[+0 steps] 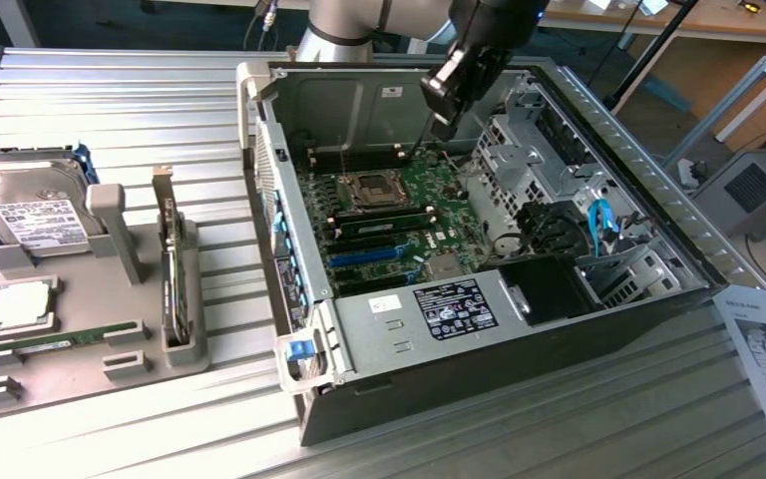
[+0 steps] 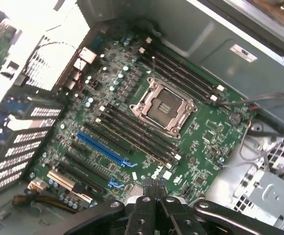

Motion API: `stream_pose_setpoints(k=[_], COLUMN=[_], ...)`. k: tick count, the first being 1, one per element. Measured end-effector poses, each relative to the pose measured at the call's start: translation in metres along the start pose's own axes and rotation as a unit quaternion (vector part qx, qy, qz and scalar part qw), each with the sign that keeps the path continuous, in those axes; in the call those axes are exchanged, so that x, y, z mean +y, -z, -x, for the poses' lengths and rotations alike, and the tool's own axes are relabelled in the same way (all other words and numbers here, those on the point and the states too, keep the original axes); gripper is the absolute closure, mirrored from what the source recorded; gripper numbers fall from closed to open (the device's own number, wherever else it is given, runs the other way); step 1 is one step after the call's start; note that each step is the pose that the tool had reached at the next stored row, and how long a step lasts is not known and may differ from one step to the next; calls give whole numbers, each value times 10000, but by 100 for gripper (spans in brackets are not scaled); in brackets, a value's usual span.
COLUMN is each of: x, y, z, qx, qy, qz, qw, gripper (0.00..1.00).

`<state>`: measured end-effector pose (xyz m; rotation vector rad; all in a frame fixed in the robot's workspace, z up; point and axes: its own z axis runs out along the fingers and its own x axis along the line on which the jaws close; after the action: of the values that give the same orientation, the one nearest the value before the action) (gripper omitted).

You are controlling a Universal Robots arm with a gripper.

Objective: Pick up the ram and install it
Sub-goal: 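Press down the ram until it locks into place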

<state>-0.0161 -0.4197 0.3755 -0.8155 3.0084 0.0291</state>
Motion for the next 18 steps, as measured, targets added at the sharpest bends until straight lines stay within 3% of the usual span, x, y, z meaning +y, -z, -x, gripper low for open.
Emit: stream_pose_setpoints(k=[5,10,16,18], x=[0,0,0,0], y=[0,0,0,0], z=[0,0,0,0], qx=[-6,-10,-17,-20], qy=[-484,-919,-1481,-1710], qz=[-14,-26,-42,-49], qw=[9988,9958,9890,9853], gripper=[89,89,89,89])
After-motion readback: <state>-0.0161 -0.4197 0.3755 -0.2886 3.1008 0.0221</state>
